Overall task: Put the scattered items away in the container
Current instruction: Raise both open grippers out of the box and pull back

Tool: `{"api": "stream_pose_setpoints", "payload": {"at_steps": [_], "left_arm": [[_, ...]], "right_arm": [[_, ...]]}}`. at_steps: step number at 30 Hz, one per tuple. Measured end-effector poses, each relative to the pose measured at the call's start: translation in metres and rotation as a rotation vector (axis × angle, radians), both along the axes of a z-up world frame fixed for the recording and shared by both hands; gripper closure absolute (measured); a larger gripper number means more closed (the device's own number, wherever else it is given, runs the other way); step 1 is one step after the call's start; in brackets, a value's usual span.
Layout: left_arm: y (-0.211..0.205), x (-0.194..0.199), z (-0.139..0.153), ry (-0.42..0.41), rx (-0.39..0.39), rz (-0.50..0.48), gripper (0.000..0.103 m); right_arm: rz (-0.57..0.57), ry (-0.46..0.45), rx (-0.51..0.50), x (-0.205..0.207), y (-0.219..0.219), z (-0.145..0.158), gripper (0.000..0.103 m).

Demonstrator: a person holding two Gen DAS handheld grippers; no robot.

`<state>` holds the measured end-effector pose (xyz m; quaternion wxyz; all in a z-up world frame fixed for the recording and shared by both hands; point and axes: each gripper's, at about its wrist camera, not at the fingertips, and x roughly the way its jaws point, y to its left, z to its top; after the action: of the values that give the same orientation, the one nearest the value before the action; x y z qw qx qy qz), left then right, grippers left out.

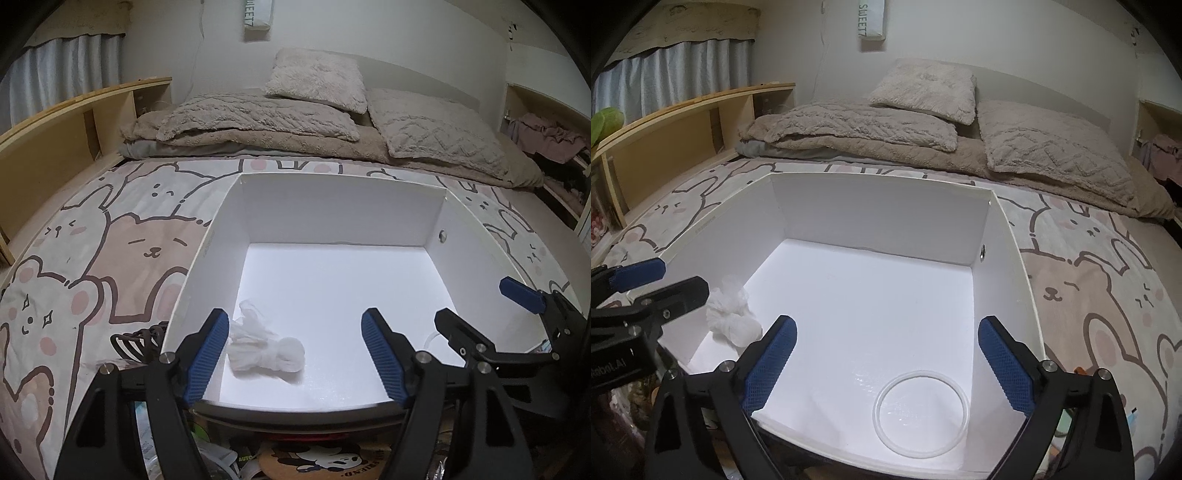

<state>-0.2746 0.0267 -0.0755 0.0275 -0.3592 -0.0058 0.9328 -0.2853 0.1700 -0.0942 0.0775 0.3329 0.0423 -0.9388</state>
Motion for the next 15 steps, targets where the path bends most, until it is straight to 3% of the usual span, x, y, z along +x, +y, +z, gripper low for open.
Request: {"api": "stream_pose_setpoints", "payload": {"at_steps": [4, 6, 9, 15], "left_arm": [[-0.004, 0.001, 0.003, 0.008, -0.001, 0.010, 0.028], [-0.005, 0.003, 0.005, 0.025, -0.011, 0.022, 0.013], [-0.008, 0.007, 0.010, 0.064, -0.024, 0.046, 0.003], [-0.013, 0.009, 0.016, 0.066, -0.023, 0.045, 0.000]], "right_arm": [[-0.007, 0.029, 0.034, 0.004, -0.004, 0.004, 0.004], [-0.031, 0.065, 0.046, 0.007, -0.003, 0.009, 0.000], [-0.035, 0.089, 0.034, 0.009, -0.001, 0.016, 0.000], [-0.034, 0.091, 0.017, 0.012, 0.003, 0.025, 0.000]]}}
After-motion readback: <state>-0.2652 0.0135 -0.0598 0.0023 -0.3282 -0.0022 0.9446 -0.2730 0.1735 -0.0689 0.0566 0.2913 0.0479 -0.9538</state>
